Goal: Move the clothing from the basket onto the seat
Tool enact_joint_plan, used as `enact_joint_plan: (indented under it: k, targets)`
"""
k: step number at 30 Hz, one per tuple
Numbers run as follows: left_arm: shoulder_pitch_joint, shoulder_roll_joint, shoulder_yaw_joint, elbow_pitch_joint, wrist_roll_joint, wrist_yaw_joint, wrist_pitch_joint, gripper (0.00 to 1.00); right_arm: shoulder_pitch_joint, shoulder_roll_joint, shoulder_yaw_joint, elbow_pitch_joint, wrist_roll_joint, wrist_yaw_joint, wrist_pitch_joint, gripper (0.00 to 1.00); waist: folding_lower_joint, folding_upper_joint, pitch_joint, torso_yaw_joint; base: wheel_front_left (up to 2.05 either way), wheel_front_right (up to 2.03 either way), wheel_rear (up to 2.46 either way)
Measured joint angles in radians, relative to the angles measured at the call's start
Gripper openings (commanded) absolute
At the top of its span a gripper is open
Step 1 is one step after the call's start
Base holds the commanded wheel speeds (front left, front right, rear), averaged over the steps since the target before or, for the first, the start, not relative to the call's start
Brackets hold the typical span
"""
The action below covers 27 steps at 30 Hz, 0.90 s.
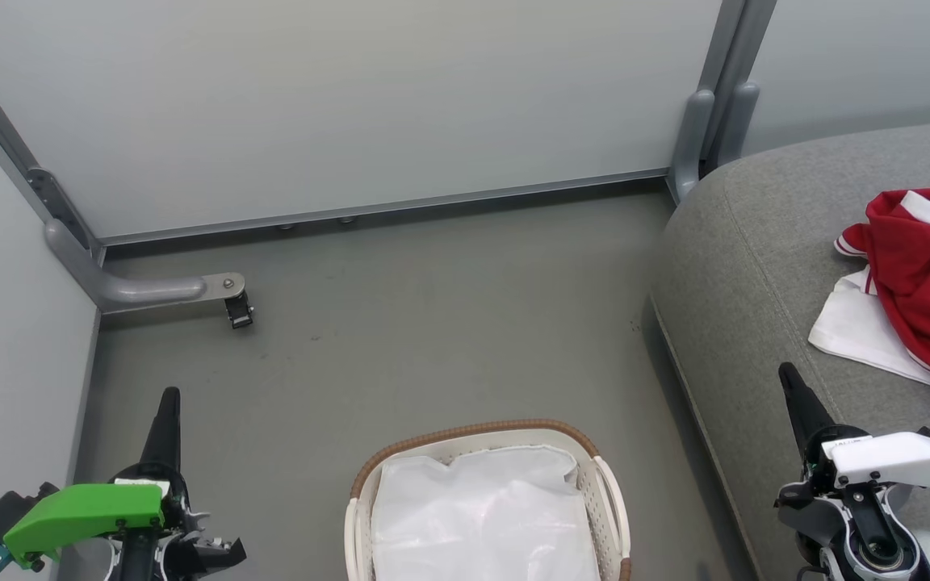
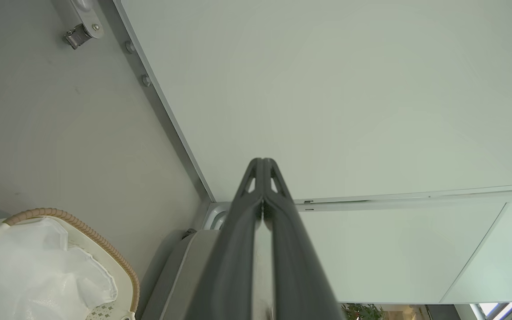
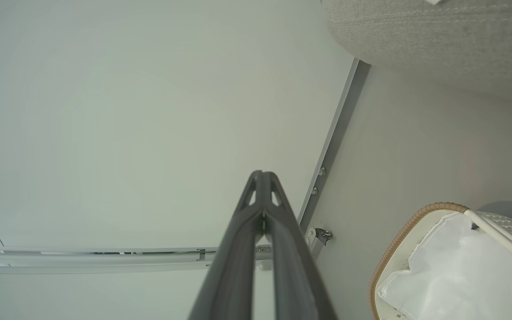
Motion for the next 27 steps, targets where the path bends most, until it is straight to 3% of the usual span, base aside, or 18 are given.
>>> enact_joint_plan:
  k: [27]
  targets:
    - [-0.011,0.001,0.015,-0.019,-0.145,0.0,0.04,0.0,0.015,-0.001,-0.022,-0.03,0.153,0.0,0.041,0.0,0.0,0.0,-0.015,0.001,0.0,0.0,0.0]
